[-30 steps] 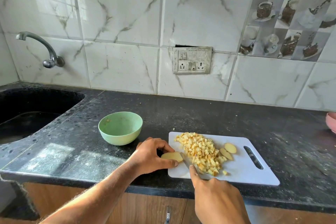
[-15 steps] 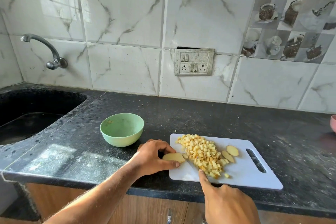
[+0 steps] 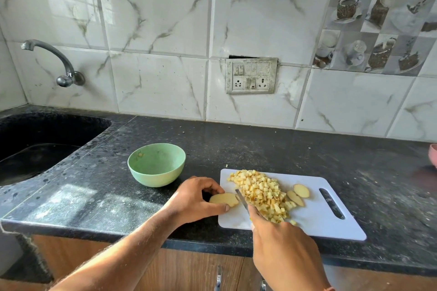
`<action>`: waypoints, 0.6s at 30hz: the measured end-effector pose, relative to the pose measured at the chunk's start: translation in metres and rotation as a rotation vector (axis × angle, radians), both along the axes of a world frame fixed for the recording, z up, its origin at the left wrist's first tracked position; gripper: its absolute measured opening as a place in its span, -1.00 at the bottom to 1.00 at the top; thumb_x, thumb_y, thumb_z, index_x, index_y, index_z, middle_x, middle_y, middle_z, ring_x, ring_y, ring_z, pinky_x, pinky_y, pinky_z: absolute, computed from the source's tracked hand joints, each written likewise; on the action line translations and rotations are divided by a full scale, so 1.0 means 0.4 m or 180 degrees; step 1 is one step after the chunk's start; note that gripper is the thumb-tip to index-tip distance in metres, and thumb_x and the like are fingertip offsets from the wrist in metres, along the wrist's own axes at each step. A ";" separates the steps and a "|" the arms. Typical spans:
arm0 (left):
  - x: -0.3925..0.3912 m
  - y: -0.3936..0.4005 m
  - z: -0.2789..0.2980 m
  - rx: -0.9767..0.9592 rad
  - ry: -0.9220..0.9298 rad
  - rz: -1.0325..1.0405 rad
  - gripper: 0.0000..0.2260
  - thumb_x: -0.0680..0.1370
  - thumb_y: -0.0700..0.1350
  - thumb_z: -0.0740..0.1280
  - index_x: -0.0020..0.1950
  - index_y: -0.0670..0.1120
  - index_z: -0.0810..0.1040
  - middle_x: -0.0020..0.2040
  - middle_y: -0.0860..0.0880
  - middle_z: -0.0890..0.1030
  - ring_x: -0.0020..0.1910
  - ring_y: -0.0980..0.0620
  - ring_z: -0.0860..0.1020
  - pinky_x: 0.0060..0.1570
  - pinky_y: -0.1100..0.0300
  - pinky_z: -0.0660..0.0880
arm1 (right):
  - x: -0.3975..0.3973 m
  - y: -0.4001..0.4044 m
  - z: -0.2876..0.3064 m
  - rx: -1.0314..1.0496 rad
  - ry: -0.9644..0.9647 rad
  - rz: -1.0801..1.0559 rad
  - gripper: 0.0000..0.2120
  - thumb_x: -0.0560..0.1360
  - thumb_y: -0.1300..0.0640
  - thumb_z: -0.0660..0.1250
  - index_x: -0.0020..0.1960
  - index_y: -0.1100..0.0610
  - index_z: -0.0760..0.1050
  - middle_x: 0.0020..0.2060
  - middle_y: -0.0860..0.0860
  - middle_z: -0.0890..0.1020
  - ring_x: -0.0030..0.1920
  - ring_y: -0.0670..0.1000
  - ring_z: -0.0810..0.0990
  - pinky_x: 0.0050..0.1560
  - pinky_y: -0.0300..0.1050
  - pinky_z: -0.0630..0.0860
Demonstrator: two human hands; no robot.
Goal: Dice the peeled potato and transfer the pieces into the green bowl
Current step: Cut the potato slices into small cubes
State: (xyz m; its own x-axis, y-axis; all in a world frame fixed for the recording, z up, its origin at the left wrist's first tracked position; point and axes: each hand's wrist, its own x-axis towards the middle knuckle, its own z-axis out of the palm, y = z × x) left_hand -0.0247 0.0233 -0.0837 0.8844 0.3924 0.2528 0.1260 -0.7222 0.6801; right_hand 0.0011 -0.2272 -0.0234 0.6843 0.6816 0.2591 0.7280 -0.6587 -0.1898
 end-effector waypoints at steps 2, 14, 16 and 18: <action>0.001 0.001 0.000 -0.0027 -0.0004 0.0002 -0.65 0.30 0.27 0.62 0.01 0.19 0.72 -0.06 0.27 0.69 0.07 0.28 0.56 0.05 0.27 0.53 | 0.009 0.012 -0.016 -0.0073 -0.0083 -0.0024 -0.46 0.67 0.01 0.09 0.63 -0.18 0.11 -0.10 -0.07 0.66 -0.20 -0.01 0.60 -0.22 -0.13 0.51; 0.002 0.005 0.002 -0.0042 0.0053 -0.0019 -0.63 0.31 0.28 0.62 0.04 0.19 0.72 -0.04 0.26 0.67 0.07 0.29 0.54 0.08 0.25 0.52 | 0.061 0.099 -0.038 -0.0128 -0.0146 -0.0002 -0.48 0.68 0.10 0.13 0.63 -0.10 0.21 -0.14 -0.05 0.69 -0.18 -0.02 0.64 -0.21 -0.11 0.59; 0.004 0.006 0.001 -0.0036 0.0035 -0.0005 -0.61 0.30 0.28 0.62 0.05 0.19 0.72 -0.03 0.26 0.67 0.07 0.29 0.54 0.09 0.24 0.52 | 0.061 0.098 -0.033 -0.0096 -0.0174 0.0015 -0.49 0.69 0.09 0.12 0.63 -0.10 0.20 -0.19 -0.06 0.67 -0.22 -0.05 0.61 -0.25 -0.14 0.56; 0.005 0.007 0.002 -0.0027 0.0037 0.0004 -0.61 0.30 0.28 0.62 0.05 0.19 0.72 -0.04 0.26 0.67 0.07 0.29 0.53 0.09 0.23 0.52 | 0.061 0.099 -0.030 -0.0112 -0.0196 0.0069 -0.49 0.69 0.08 0.12 0.62 -0.10 0.21 -0.18 -0.06 0.67 -0.23 -0.05 0.59 -0.31 -0.17 0.47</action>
